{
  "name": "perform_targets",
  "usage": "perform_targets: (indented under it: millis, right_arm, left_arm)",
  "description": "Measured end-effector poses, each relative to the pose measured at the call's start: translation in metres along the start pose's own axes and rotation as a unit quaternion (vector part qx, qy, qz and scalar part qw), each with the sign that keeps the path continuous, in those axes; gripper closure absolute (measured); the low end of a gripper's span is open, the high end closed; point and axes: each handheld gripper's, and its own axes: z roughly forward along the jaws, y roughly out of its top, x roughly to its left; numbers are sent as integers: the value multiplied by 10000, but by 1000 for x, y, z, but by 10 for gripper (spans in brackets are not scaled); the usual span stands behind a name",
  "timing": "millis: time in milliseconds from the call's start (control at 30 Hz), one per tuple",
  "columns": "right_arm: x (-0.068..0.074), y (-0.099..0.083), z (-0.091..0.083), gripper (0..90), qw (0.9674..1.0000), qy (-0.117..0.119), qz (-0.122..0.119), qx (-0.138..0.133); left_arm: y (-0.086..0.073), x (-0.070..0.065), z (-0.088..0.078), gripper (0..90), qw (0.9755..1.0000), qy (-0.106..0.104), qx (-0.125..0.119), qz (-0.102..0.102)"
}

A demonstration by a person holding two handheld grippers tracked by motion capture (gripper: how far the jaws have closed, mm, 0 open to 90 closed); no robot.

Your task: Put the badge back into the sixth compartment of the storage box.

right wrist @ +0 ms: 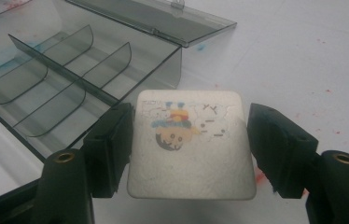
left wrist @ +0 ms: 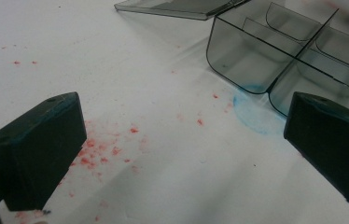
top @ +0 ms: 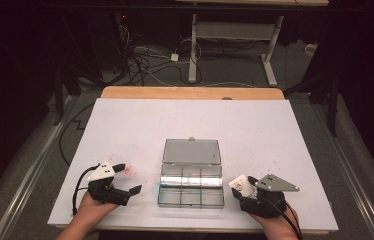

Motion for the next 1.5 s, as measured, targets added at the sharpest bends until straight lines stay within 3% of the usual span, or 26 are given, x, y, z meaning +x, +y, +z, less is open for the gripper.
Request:
perform_targets:
  millis: [600, 1500]
  right_arm:
    - [19, 15, 7, 333, 9995, 254, -187, -53]
    - [51, 36, 32, 332, 9967, 644, -500, -42]
  left_arm:
    - [0, 0, 0, 0, 10000, -16, -1, 12]
    - [0, 0, 0, 0, 10000, -54, -2, 7]
